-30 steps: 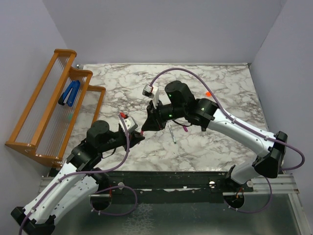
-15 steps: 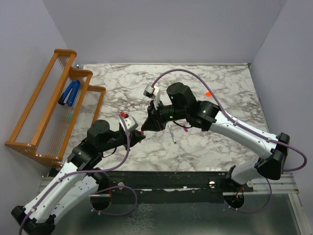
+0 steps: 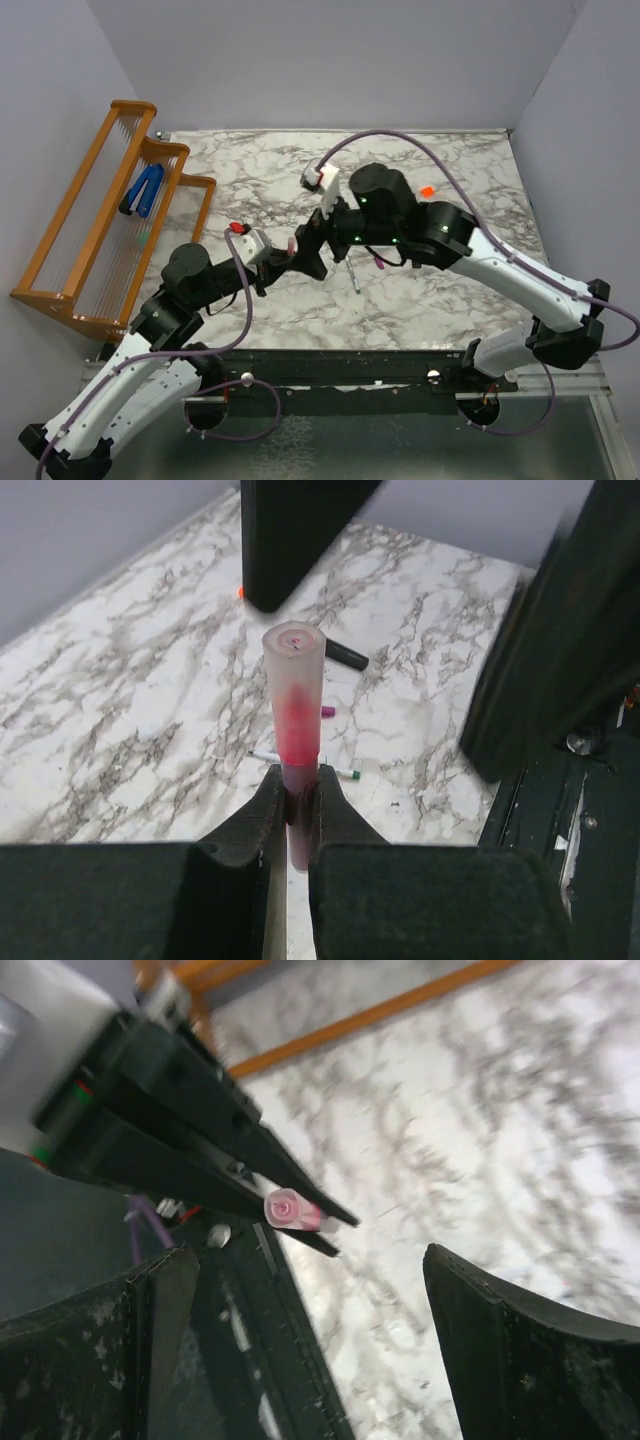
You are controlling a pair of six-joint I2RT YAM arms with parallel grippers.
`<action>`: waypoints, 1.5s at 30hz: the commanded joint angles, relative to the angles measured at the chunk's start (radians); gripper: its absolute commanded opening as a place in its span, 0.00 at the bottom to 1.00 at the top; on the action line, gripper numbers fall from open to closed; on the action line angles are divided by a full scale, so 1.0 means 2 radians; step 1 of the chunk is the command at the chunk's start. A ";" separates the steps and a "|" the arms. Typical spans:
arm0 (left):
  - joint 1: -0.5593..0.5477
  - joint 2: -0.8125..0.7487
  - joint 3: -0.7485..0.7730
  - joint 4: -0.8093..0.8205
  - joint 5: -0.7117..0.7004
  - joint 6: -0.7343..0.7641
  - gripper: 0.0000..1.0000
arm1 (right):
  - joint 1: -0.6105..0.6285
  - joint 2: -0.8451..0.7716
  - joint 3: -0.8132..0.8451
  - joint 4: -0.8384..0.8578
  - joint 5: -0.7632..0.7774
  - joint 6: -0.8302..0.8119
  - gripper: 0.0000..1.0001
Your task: Insert the pens into the pen caps
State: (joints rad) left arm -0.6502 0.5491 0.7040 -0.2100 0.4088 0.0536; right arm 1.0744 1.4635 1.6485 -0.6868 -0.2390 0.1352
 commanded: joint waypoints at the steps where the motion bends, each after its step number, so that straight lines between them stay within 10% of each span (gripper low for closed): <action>1: -0.002 0.045 -0.002 -0.040 -0.033 0.008 0.00 | -0.003 -0.100 0.033 0.039 0.174 -0.019 1.00; 8: -0.002 0.179 0.022 -0.073 -0.143 -0.024 0.00 | -0.003 -0.273 -0.091 0.136 0.318 -0.015 1.00; 20: 0.004 0.491 0.179 -0.155 -0.234 -0.095 0.00 | -0.010 -0.255 -0.256 0.074 0.370 0.088 1.00; 32: 0.029 0.630 0.241 -0.187 -0.224 -0.114 0.00 | -0.204 -0.129 -0.367 0.137 0.143 0.120 0.88; 45: 0.054 0.642 0.250 -0.192 -0.204 -0.107 0.39 | -0.226 0.043 -0.275 0.156 0.068 0.086 0.63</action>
State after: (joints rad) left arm -0.5488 1.8294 1.1908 -0.5743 -0.0105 -0.1608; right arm 0.6239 1.4822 1.0080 -0.4126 -0.0170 0.3389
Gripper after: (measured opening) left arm 0.324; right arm 0.659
